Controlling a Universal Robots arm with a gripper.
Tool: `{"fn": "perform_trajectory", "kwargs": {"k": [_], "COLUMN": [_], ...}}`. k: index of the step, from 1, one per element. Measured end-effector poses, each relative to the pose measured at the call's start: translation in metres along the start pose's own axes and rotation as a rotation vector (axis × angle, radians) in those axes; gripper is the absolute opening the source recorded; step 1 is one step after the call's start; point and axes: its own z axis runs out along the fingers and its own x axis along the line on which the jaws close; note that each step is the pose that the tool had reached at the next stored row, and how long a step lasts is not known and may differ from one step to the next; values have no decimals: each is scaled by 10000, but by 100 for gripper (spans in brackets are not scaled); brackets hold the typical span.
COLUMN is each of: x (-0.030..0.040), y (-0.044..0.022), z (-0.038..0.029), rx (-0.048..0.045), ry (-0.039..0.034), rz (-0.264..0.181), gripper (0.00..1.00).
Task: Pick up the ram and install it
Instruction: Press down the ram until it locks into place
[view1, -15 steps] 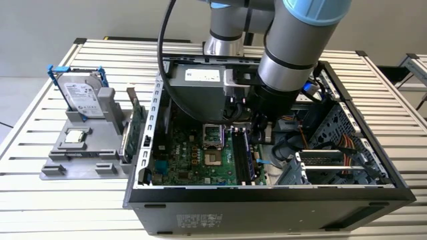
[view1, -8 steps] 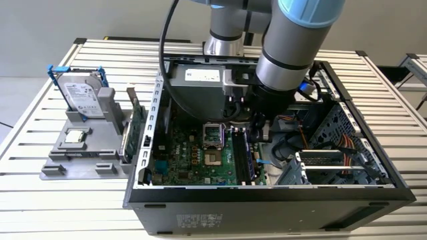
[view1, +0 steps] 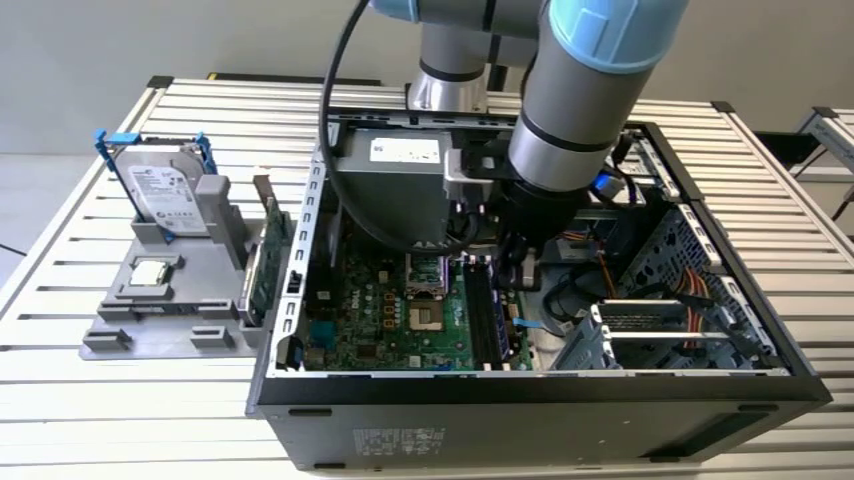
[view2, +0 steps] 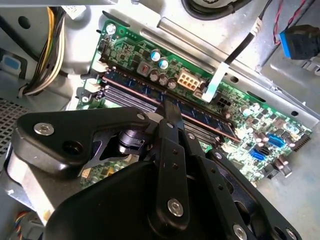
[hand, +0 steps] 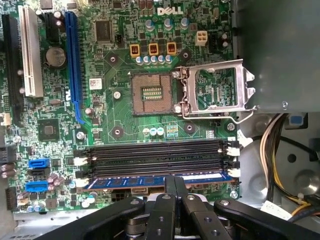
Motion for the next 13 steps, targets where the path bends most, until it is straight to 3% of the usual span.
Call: {"fn": "perform_trajectory", "kwargs": {"k": [13], "x": [0], "y": [-1], "z": [31], "rx": [0], "ry": [2], "rz": [0], "gripper": [0]}}
